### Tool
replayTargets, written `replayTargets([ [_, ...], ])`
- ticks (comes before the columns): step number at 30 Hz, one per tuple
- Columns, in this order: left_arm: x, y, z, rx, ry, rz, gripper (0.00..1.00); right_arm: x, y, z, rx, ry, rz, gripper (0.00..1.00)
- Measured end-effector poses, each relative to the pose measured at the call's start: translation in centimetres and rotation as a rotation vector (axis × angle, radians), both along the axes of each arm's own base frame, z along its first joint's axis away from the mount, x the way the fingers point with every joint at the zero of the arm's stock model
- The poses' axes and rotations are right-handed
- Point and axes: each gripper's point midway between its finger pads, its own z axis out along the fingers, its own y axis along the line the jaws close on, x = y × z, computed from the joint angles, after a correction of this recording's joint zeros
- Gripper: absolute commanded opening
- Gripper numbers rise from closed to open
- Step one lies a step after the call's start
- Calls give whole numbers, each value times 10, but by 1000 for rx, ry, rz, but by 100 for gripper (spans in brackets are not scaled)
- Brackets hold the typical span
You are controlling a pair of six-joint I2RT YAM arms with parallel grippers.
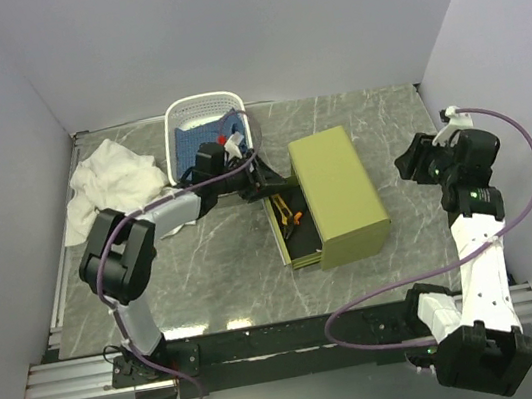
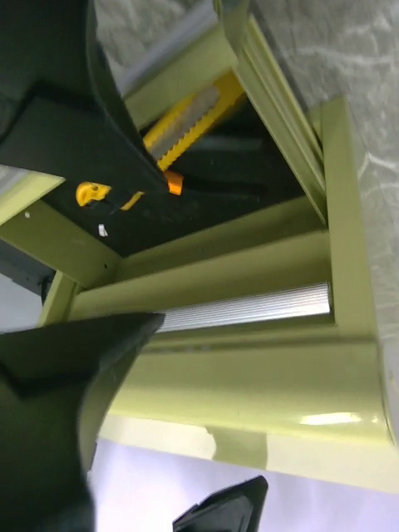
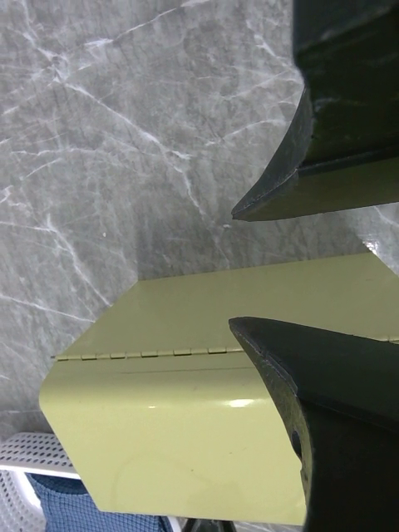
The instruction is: Sort the tools into containers
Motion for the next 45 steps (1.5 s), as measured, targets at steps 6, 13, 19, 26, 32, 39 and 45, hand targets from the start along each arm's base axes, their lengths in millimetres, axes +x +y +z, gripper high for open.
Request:
replayTargets([
  [6, 5, 8, 24, 50, -83, -26, 77, -3, -3, -3, 1, 2, -15, 58],
  [13, 21, 133, 77, 225, -276, 136, 76, -3, -3, -3, 6, 1, -13, 58],
  [19, -13, 210, 42, 647, -472, -59, 82, -3, -2, -3, 15, 2, -13, 58],
  [26, -75, 293, -40, 1026, -378, -307, 85, 1, -2, -7, 28, 14, -10, 58],
  [32, -75, 347, -68, 1160, -259, -323, 84, 2, -1, -7, 30, 12, -7, 58],
  [39, -86, 368, -112, 1162, -69, -378, 75, 1, -1, -6, 29, 9, -4, 59],
  [45, -88, 373, -121, 1150, -2, -381, 26, 0, -2, -5, 27, 4, -8, 59],
])
